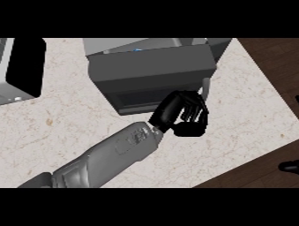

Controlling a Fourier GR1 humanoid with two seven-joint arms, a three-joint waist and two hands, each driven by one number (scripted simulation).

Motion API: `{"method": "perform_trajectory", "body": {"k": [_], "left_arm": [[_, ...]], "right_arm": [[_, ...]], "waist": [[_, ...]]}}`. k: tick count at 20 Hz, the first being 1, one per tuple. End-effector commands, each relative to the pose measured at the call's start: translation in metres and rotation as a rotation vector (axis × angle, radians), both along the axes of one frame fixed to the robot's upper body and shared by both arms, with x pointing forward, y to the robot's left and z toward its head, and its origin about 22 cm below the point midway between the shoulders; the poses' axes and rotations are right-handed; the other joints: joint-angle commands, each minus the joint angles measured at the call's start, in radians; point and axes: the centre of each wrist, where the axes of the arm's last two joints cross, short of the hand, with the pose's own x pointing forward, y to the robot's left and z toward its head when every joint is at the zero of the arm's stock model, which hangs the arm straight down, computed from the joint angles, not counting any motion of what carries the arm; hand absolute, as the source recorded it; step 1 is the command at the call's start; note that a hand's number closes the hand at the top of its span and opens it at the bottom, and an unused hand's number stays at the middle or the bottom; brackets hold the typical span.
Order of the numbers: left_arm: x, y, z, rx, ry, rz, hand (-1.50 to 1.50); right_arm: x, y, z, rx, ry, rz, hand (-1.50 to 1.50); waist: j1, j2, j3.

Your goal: Pick up the milk, place it into the microwave and close the microwave

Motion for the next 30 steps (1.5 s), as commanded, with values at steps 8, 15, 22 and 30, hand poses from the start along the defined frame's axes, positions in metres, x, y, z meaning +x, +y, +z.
{"method": "perform_trajectory", "body": {"k": [8, 15, 22, 30], "left_arm": [[0.02, -0.021, 0.039, -0.042, -0.049, 0.03, 1.5], [0.033, -0.027, 0.062, -0.074, -0.071, 0.048, 1.5], [0.033, -0.029, 0.064, -0.085, -0.073, 0.05, 1.5], [0.035, -0.029, 0.064, -0.086, -0.058, 0.079, 1.5]], "right_arm": [[0.025, 0.01, 0.032, 0.009, -0.058, 0.182, -1.5], [0.034, 0.026, 0.044, 0.004, -0.043, 0.314, -1.5], [0.046, 0.05, 0.08, -0.131, -0.087, 0.548, 1.5], [0.045, 0.08, 0.104, -0.195, -0.127, 0.689, 1.5]], "waist": [[-0.065, 0.017, 0.003], [-0.075, 0.027, 0.007], [-0.084, 0.025, 0.008], [-0.106, 0.018, 0.008]]}}
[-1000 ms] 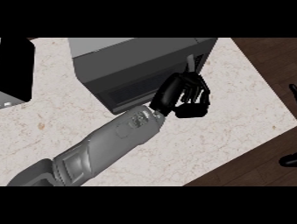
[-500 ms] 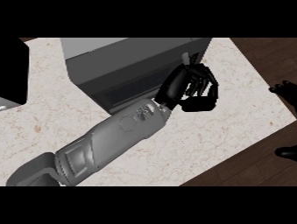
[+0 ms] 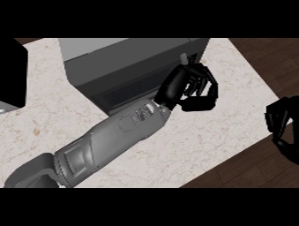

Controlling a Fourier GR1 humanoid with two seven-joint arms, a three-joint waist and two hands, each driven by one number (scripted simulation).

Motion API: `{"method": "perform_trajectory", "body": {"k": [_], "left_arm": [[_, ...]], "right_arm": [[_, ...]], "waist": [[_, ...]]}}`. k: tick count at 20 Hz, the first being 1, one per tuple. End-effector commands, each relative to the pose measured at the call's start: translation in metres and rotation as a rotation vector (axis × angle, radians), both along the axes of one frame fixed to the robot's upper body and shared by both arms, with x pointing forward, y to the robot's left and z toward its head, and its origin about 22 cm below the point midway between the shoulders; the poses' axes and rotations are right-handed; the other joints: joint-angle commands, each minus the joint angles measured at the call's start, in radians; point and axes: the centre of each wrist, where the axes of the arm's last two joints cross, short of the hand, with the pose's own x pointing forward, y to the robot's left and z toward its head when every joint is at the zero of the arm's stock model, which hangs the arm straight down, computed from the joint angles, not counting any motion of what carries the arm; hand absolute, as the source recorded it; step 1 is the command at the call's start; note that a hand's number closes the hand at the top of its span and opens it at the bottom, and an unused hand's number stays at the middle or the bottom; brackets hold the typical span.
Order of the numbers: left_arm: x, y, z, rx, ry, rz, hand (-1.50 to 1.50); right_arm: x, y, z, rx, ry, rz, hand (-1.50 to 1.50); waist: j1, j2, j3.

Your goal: Pick up the milk, place it into the microwave and close the microwave

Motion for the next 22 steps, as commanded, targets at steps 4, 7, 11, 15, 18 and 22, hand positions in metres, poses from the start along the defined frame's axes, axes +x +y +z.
{"method": "perform_trajectory", "body": {"k": [4, 7, 11, 15, 18, 22], "left_arm": [[0.002, -0.014, 0.012, -0.023, -0.017, 0.001, 1.5], [0.002, -0.014, 0.011, -0.025, -0.016, 0.013, 1.5], [0.001, -0.013, 0.009, -0.032, -0.01, 0.025, 1.5], [-0.001, -0.014, 0.009, -0.041, -0.033, 0.04, 1.5], [0.004, -0.018, 0.02, -0.047, -0.046, 0.04, 1.5], [0.017, -0.005, 0.021, -0.155, -0.014, 0.261, 1.5]], "right_arm": [[-0.005, 0.021, 0.009, 0.012, -0.032, 0.175, 1.5], [-0.006, 0.025, 0.017, -0.003, -0.045, 0.193, 1.5], [-0.011, 0.034, 0.018, -0.004, -0.045, 0.221, 1.5], [-0.018, 0.043, 0.014, 0.003, -0.03, 0.246, 1.5], [-0.02, 0.044, 0.019, -0.001, -0.04, 0.255, 1.5], [-0.023, 0.044, 0.019, 0.0, -0.037, 0.234, 1.5]], "waist": [[-0.031, 0.006, 0.003], [-0.042, 0.007, 0.002], [-0.047, 0.006, 0.002], [-0.06, 0.008, 0.004], [-0.07, 0.009, 0.006], [-0.019, 0.006, -0.002]]}}
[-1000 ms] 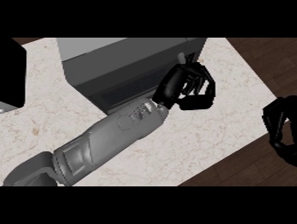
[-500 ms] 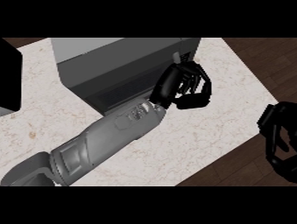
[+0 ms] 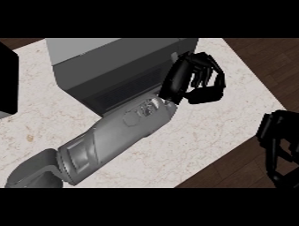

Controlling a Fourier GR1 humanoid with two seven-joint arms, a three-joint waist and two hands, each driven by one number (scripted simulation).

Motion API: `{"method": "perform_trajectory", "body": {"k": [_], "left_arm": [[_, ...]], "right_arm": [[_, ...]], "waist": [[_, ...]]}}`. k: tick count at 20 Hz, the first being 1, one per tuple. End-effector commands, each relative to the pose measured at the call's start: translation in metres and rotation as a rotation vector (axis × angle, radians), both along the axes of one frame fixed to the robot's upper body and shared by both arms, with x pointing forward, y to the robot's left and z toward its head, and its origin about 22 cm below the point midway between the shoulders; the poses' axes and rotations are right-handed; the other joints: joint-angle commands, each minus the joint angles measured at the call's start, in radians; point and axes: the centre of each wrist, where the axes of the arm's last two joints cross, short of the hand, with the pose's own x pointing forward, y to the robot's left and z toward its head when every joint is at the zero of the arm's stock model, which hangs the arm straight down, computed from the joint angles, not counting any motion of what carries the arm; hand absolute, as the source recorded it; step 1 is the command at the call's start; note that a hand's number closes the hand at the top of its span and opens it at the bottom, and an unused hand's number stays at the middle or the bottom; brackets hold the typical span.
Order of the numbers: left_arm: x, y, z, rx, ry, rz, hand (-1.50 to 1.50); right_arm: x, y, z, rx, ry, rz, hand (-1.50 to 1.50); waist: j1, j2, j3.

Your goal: Pick up the milk, place it into the microwave and close the microwave

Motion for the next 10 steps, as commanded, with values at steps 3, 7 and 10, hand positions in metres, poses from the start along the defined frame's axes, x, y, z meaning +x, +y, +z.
{"method": "perform_trajectory", "body": {"k": [3, 7, 10], "left_arm": [[0.01, 0.012, -0.01, -0.111, 0.324, 0.102, 1.5], [0.016, 0.024, -0.001, -0.375, 0.423, 0.144, 1.5], [0.016, 0.032, -0.013, -0.439, 0.5, 0.116, 1.5]], "right_arm": [[-0.016, 0.009, -0.018, -0.122, 0.12, 0.144, 1.5], [-0.026, 0.02, -0.022, -0.072, 0.137, 0.17, 1.5], [-0.036, 0.026, -0.028, -0.048, 0.162, 0.166, 1.5]], "waist": [[0.025, 0.046, -0.006], [0.062, 0.045, -0.016], [0.085, 0.036, -0.014]]}}
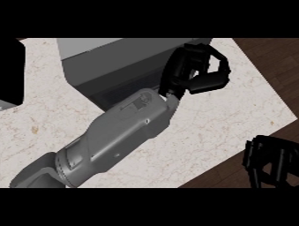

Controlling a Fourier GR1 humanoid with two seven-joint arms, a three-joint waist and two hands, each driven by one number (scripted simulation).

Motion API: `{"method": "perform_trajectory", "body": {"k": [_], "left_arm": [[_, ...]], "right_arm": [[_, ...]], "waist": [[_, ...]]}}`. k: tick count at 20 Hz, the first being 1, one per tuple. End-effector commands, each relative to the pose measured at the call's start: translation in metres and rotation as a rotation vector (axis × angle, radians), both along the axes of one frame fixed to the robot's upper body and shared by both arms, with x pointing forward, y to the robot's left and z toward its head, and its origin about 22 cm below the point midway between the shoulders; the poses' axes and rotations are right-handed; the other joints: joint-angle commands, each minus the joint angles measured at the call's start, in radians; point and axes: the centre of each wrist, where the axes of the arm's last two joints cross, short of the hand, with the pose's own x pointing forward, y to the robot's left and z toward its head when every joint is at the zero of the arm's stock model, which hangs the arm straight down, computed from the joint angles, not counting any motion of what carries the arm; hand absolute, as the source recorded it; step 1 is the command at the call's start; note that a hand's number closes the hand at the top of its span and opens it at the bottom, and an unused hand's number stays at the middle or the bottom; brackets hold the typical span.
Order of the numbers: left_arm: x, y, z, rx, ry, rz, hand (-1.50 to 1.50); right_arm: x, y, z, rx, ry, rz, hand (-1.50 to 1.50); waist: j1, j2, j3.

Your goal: Pick up the milk, place it into the microwave and close the microwave

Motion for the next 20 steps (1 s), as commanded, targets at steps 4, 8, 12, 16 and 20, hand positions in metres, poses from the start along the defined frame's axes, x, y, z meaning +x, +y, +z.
{"method": "perform_trajectory", "body": {"k": [4, 8, 12, 16, 20], "left_arm": [[0.015, 0.039, -0.051, -0.131, 0.242, 0.112, 1.5], [0.014, 0.048, -0.069, -0.15, 0.275, 0.101, 1.5], [0.013, 0.058, -0.084, -0.149, 0.277, 0.075, 1.5], [0.014, 0.069, -0.092, -0.152, 0.27, 0.052, 1.5], [0.011, 0.068, -0.101, -0.156, 0.281, 0.033, 1.5]], "right_arm": [[-0.022, 0.019, -0.015, 0.066, 0.053, 0.035, 1.5], [-0.033, 0.026, -0.016, 0.088, 0.052, 0.025, 1.5], [-0.047, 0.035, -0.02, 0.114, 0.072, 0.015, 1.5], [-0.056, 0.042, -0.021, 0.112, 0.072, -0.005, 1.5], [-0.067, 0.052, -0.017, 0.127, 0.06, -0.006, 1.5]], "waist": [[0.055, 0.01, -0.002], [0.072, -0.003, -0.003], [0.09, -0.007, -0.004], [0.109, -0.006, -0.005], [0.116, -0.014, -0.005]]}}
